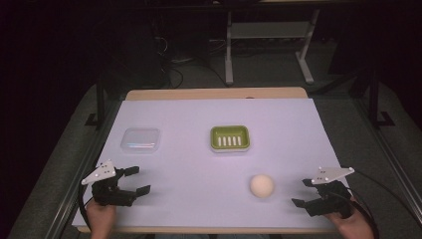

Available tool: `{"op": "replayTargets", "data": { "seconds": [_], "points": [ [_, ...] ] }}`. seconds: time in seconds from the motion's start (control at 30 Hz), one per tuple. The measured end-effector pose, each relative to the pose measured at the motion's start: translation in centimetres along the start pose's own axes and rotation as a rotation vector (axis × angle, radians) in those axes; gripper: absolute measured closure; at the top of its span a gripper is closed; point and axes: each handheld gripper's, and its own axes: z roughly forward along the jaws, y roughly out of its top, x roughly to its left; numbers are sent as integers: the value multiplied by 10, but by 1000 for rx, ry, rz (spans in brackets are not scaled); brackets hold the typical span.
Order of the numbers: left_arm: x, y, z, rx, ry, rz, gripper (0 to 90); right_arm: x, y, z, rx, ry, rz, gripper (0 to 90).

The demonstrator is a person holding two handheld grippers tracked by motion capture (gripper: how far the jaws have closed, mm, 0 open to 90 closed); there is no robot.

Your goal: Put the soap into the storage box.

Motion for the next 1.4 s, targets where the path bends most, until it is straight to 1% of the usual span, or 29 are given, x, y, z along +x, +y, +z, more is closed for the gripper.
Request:
{"op": "replayTargets", "data": {
  "seconds": [0.33, 0.37, 0.4, 0.5, 0.57, 0.63, 0.87, 1.07, 1.13, 1.27, 1.33, 1.37, 1.4],
  "points": [
    [0, 0, 0, -1, -4, -1, 132, 7, 6, 3, -9, 21, -8, 225],
    [-1, 0, -1, 1, -4, 2, 132, 7, 7, 3, -18, 22, -15, 225],
    [-1, 0, -1, 1, -4, 4, 132, 8, 8, 3, -13, 20, -21, 225],
    [-1, 1, -1, 0, -5, 7, 132, 11, 10, 3, -19, 25, -25, 225],
    [0, 1, -1, 0, -6, 5, 132, 12, 11, 4, -15, 30, -24, 225],
    [0, 1, -1, 2, -9, 6, 132, 13, 12, 5, -9, 26, -33, 225],
    [0, 1, -1, 2, -9, 7, 132, 16, 14, 7, -10, 37, -28, 225],
    [0, 1, -1, 4, -10, 10, 132, 18, 16, 9, -3, 47, -33, 225],
    [0, 1, -1, 4, -10, 9, 132, 19, 17, 10, -3, 47, -47, 225],
    [0, 1, -1, 2, -10, 9, 132, 22, 19, 12, 1, 55, -48, 225],
    [0, 1, -1, 3, -10, 9, 132, 22, 19, 14, 2, 56, -60, 225],
    [0, 1, -1, 3, -10, 9, 132, 23, 19, 14, 8, 60, -50, 225],
    [0, 1, -1, 3, -10, 9, 132, 23, 20, 15, 6, 62, -51, 225]
  ]
}}
